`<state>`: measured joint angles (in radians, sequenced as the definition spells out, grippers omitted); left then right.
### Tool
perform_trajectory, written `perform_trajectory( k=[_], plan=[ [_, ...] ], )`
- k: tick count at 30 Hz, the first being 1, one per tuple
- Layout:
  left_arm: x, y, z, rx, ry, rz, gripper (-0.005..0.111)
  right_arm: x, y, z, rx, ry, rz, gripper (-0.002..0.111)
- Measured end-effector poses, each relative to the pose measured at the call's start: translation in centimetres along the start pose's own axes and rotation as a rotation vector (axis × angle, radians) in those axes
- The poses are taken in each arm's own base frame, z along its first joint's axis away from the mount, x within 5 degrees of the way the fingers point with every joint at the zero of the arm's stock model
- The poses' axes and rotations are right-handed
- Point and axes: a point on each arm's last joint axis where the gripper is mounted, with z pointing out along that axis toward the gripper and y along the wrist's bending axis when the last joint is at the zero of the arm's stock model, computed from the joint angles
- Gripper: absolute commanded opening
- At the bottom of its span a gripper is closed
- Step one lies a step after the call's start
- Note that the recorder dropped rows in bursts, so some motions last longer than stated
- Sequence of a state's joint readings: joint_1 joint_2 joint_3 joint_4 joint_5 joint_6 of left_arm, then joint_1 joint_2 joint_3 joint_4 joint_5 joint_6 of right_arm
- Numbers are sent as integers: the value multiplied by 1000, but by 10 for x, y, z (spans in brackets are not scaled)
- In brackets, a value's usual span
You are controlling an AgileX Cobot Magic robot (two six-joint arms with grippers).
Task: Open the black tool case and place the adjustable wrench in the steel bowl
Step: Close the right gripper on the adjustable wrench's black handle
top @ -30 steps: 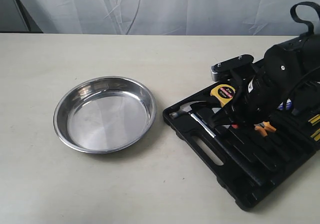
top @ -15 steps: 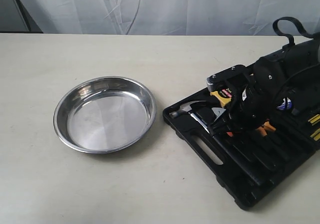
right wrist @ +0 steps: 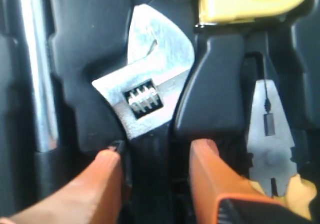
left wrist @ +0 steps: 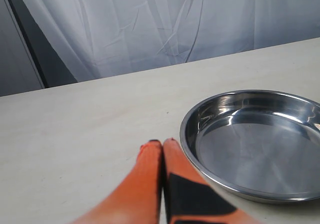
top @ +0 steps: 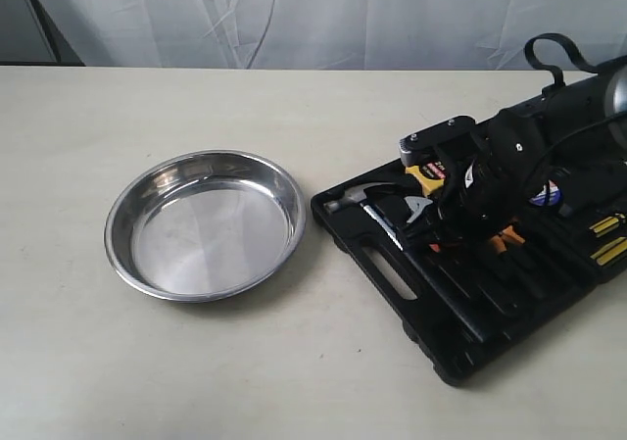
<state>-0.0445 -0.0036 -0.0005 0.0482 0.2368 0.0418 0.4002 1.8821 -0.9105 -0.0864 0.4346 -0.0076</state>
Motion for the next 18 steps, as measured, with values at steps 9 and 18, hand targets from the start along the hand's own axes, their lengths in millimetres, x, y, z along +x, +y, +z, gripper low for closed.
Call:
perform_trajectory(
  k=[9, 18],
  plan=[
    [0, 0, 0, 0, 0, 0, 0, 0, 1, 1, -2, 9, -21, 0],
    [0, 0, 0, 0, 0, 0, 0, -1, 1, -8, -4, -23, -16, 0]
  ],
)
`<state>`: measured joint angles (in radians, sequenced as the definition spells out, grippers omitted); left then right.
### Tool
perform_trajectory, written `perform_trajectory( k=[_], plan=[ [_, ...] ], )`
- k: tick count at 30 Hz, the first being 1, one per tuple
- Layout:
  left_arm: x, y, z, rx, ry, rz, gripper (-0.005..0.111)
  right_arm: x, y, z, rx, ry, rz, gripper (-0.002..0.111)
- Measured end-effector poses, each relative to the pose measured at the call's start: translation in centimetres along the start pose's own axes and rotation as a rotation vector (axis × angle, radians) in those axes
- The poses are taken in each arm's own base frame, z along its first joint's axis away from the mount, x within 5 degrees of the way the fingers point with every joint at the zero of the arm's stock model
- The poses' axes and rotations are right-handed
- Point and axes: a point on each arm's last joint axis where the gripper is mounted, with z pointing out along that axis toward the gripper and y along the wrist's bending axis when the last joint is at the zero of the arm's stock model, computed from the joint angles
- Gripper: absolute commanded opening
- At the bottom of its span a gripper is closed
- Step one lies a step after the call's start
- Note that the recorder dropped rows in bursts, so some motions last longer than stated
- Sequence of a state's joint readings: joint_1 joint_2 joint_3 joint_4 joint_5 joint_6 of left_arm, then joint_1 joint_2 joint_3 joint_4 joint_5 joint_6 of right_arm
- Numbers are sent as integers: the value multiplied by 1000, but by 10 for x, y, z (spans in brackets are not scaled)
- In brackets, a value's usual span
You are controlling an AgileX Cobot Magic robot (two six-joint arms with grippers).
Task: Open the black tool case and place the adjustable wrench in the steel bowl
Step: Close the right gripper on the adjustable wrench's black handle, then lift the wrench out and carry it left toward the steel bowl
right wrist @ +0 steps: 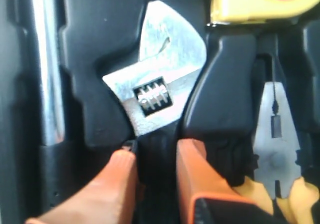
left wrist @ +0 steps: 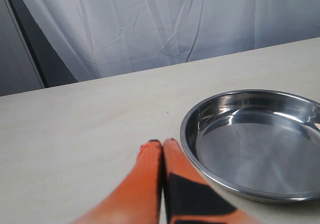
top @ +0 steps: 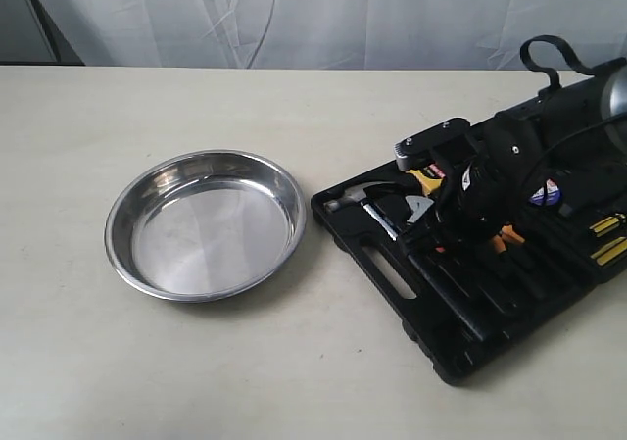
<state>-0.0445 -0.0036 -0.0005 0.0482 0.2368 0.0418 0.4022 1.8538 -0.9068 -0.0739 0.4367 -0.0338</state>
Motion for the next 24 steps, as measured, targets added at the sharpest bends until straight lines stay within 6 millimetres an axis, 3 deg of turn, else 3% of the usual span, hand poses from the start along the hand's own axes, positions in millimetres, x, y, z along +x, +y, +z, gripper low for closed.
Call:
perform_trajectory(
  k=[9, 24],
  plan=[
    [0, 0, 0, 0, 0, 0, 0, 14, 2, -21, -14, 59, 28, 0],
    [0, 0, 0, 0, 0, 0, 0, 11, 1, -41, -10, 1, 37, -1]
  ],
)
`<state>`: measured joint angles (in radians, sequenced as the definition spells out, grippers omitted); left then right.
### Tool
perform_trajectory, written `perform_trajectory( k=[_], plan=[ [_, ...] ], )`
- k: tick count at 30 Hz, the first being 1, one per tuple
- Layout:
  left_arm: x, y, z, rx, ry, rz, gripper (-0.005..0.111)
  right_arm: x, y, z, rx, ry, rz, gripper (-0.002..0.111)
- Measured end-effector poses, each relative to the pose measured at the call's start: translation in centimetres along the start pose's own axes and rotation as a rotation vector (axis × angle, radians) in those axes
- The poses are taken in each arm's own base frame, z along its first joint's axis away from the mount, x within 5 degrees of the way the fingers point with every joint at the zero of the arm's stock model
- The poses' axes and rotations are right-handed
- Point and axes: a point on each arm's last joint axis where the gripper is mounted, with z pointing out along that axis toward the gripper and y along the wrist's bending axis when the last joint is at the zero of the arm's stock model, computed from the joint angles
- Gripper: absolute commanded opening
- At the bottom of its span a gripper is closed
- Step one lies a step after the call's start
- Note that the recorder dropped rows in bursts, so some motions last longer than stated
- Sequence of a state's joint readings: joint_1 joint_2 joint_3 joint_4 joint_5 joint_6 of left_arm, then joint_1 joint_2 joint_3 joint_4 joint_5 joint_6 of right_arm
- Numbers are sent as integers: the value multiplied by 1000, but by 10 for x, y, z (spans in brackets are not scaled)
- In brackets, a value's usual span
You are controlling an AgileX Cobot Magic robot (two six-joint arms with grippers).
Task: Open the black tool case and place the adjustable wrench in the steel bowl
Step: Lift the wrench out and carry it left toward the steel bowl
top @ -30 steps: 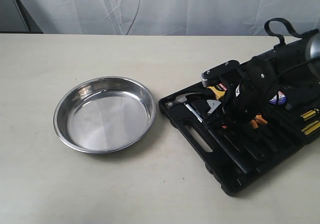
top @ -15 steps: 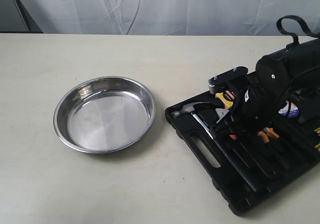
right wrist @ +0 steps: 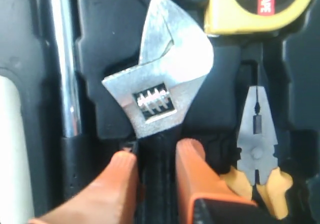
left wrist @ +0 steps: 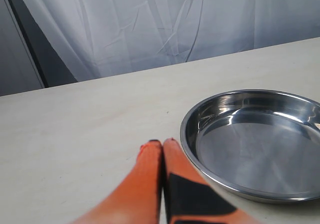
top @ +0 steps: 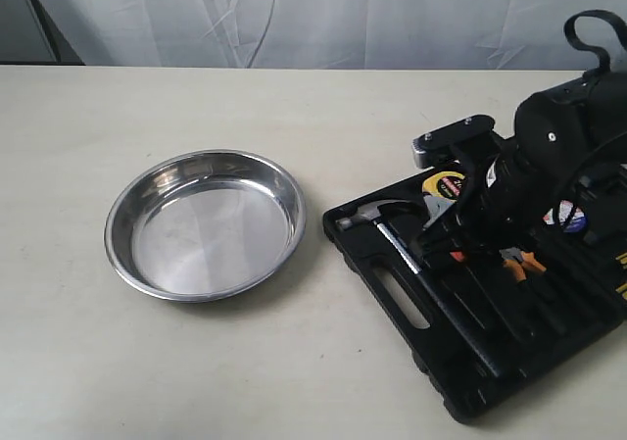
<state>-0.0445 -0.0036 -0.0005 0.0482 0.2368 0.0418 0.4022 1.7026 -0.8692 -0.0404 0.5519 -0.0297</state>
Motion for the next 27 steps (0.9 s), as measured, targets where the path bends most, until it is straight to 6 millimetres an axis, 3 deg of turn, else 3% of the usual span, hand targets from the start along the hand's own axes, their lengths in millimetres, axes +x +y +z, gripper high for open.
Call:
perform_trajectory(
  k=[9, 14, 20, 27],
  plan=[
    [0, 0, 0, 0, 0, 0, 0, -4, -1, -18, 3, -64, 4, -1],
    [0, 0, 0, 0, 0, 0, 0, -17, 1, -30, -16, -115, 32, -1],
    [0, 0, 0, 0, 0, 0, 0, -50, 27, -53, -95, -238, -50, -1],
    [0, 0, 0, 0, 0, 0, 0, -103, 73, -62, -218, -352, -175, -1]
  ],
)
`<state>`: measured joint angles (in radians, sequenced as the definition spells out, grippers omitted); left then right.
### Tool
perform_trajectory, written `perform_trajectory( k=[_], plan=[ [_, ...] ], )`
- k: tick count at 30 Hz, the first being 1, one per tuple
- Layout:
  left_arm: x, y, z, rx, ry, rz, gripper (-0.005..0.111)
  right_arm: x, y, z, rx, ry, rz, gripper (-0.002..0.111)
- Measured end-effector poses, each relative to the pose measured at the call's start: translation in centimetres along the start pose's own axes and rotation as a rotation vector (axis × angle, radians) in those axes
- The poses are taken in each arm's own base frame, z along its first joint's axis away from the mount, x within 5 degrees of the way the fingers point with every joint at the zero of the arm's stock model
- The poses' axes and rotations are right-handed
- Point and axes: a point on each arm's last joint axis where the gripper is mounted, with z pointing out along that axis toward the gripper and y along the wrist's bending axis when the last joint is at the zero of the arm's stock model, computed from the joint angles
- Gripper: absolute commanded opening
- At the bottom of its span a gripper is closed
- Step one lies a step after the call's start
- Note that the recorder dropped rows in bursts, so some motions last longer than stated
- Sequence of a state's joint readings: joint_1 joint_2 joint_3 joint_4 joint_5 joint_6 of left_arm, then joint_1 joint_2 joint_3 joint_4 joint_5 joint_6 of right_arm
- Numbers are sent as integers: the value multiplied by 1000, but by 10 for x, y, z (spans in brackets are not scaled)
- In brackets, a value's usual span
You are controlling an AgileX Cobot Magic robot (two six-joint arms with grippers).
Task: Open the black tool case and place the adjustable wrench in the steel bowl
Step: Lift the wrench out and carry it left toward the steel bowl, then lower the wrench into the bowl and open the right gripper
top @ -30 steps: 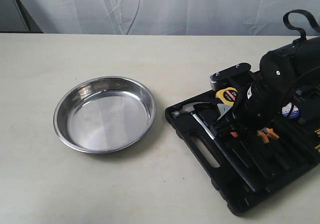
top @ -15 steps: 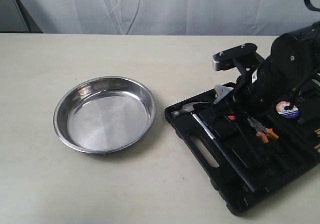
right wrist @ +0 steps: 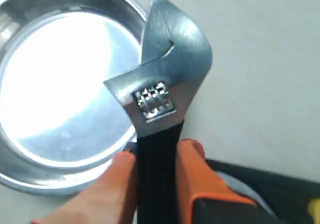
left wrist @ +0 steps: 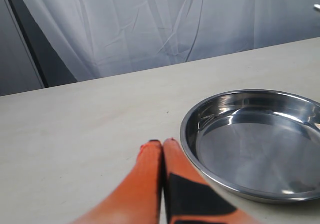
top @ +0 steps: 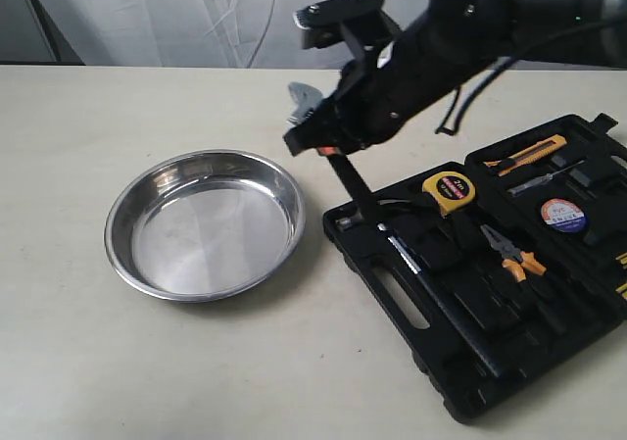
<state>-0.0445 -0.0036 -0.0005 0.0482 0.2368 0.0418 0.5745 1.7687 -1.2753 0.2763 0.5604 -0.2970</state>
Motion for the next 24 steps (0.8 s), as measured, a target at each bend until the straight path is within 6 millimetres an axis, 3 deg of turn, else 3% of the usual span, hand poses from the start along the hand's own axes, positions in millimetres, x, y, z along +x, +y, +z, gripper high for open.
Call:
perform_trajectory(
  k=[4, 8, 16, 24],
  plan=[
    [0, 0, 0, 0, 0, 0, 0, -33, 29, 38, -68, -33, -99, -1],
    [0, 0, 0, 0, 0, 0, 0, -50, 48, 75, -113, -44, -134, -1],
    [0, 0, 0, 0, 0, 0, 0, -27, 59, 140, -155, 73, -111, -1],
    [0, 0, 0, 0, 0, 0, 0, -19, 60, 156, -163, 88, -80, -1]
  ],
)
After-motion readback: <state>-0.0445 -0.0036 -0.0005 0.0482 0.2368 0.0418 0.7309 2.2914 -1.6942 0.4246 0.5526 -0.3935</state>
